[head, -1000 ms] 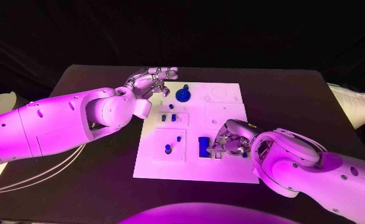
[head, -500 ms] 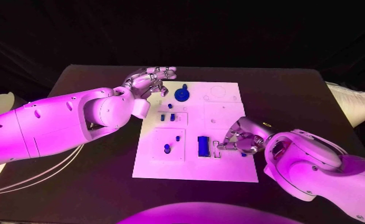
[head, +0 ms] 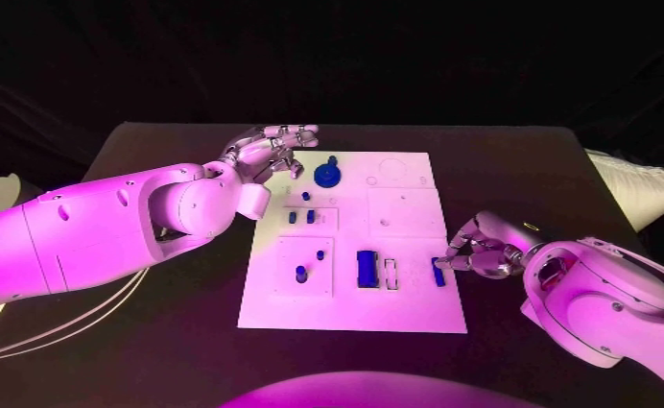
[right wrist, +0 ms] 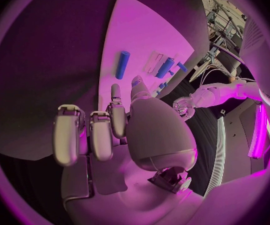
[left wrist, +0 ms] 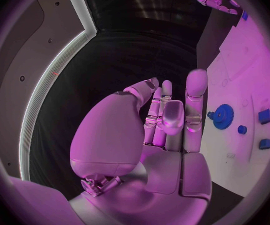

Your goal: Assemble the parts on the task board

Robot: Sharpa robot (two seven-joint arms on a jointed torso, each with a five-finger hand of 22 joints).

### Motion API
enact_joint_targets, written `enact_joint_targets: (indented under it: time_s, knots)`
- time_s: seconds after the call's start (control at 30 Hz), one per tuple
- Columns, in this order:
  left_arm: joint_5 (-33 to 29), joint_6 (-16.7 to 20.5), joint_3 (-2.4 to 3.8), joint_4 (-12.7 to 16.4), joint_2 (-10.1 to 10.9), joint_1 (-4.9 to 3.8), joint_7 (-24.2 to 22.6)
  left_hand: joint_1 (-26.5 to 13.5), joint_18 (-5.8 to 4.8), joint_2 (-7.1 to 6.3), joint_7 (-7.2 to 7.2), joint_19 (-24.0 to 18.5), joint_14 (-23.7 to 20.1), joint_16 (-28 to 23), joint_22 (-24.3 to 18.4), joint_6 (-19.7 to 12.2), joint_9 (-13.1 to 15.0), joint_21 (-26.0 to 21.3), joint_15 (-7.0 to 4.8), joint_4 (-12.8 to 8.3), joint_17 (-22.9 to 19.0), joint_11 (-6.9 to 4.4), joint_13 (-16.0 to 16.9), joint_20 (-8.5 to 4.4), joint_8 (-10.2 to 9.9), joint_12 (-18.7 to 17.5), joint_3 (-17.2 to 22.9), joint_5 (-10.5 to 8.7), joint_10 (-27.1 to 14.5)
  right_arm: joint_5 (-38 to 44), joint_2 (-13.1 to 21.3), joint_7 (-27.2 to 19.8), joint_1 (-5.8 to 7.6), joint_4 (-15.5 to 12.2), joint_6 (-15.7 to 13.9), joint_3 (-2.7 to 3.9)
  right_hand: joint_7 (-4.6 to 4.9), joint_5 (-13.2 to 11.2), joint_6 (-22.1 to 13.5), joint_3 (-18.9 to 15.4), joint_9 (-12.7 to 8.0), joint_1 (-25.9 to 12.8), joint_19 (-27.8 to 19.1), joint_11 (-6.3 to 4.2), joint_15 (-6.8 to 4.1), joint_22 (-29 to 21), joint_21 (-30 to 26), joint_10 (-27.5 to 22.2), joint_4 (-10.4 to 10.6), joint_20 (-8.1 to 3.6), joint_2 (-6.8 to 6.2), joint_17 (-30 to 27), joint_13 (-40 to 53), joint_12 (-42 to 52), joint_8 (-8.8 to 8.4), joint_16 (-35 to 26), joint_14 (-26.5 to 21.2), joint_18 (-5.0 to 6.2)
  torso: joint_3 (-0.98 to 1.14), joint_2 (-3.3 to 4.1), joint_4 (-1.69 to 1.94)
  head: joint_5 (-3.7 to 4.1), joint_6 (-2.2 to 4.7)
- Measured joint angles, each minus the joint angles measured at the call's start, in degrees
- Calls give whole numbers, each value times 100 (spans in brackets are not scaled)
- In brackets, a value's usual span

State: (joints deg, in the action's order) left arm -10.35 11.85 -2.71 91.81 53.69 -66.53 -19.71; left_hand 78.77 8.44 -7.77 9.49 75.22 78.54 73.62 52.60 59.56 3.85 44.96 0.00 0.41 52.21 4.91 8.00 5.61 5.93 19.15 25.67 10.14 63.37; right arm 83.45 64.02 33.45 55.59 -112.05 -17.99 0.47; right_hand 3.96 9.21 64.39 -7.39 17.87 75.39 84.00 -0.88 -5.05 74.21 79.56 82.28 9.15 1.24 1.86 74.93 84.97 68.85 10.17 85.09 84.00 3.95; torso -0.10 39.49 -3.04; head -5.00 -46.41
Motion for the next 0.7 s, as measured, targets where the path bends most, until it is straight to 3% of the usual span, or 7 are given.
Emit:
enact_joint_targets:
  time_s: [0.13,0.47,0.7]
  knots:
    - [10,-2,0,7,-6,2,0,0,0,0,0,0,0,0,0,0,0,0,0,0,0,0,0,0,0,0,0,0,0,83,2,-16,-47,104,3,-6,0,0,0,-11,-5,-21,0,10,17,-42,-35,-10,34,0,21,0,49,-82,-6,-21,-17,-1,2,2,1,35,14]
    - [30,-8,-1,13,-3,7,0,0,0,0,0,0,0,0,0,0,0,0,0,0,1,0,-1,0,0,0,0,0,0,239,-47,-50,-111,185,106,-15,0,0,1,-11,-5,-22,-21,28,18,-53,-35,-28,34,21,20,-1,51,-91,-6,-21,-16,0,2,7,7,37,9]
    - [37,-11,-1,8,-3,8,1,0,0,0,0,0,0,0,0,0,0,0,0,0,1,0,-1,0,0,0,0,0,0,351,-149,-66,-140,218,236,-23,-58,0,58,41,-5,10,-21,30,18,-53,-35,-30,-17,22,19,-1,51,-90,-6,-21,-16,0,3,7,9,23,-3]
